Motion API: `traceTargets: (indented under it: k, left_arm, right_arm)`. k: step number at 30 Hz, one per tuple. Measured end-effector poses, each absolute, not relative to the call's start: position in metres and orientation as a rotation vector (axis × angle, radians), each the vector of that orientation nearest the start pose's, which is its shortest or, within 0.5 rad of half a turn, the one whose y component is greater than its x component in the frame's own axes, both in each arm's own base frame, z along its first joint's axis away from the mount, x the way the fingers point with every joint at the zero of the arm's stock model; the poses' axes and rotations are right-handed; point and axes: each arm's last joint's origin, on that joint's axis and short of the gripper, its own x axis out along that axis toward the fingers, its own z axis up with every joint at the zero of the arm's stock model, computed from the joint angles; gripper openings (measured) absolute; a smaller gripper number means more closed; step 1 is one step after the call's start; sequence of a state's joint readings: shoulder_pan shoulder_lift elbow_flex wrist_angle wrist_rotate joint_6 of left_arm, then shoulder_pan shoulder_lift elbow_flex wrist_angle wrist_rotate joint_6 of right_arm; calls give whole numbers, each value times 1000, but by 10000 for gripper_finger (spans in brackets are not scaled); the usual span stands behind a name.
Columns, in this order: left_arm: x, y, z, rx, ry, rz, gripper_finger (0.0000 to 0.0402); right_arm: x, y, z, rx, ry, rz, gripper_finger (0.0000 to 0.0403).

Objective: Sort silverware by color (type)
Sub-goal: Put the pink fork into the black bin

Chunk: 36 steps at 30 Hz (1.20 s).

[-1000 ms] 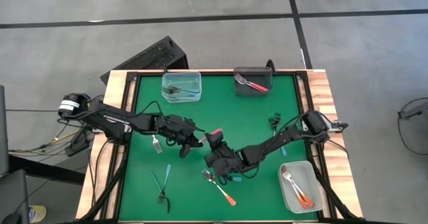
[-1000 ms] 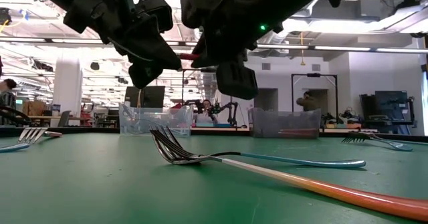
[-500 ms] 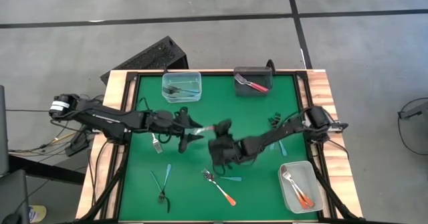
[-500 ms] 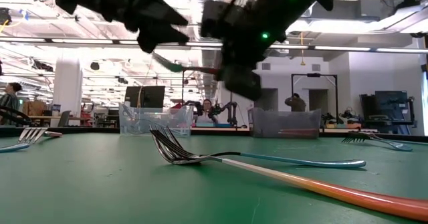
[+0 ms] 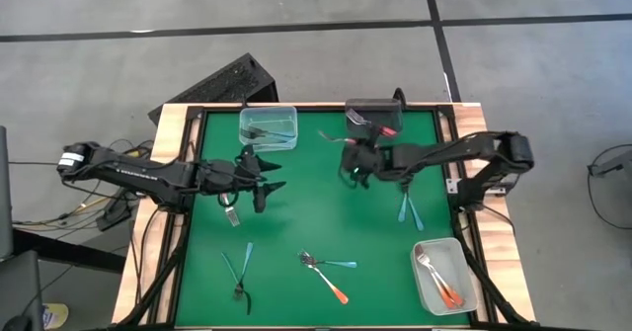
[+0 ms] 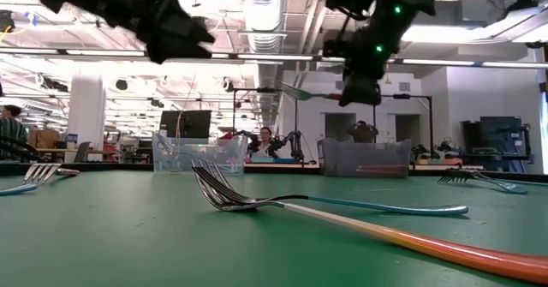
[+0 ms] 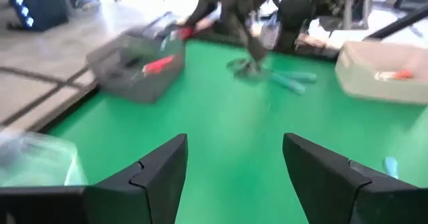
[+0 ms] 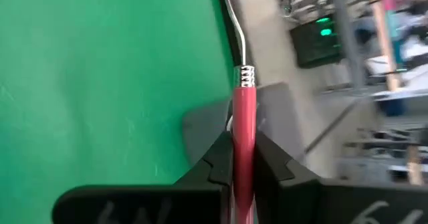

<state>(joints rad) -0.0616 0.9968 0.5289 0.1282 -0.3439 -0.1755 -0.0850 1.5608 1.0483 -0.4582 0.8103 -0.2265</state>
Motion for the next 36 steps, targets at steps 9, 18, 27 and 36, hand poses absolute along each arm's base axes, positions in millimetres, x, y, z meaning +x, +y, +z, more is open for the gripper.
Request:
traceTargets:
  k: [9,18,27,36]
  left_arm:
    - [204,-3,206,-174,357,335,233]
    - [202,-2,202,-213,279,343,233]
    - [201,-2,200,-233,280,355,233]
    - [201,-2,201,-263,255,373,233]
  right_arm:
    - [255,-104,224,-402,1020,-666,41]
    - [235,-140,224,-397,1065,-682,41]
    - [228,-160,220,-353,1069,-716,85]
    - [225,-173,224,-304,981,-748,120]
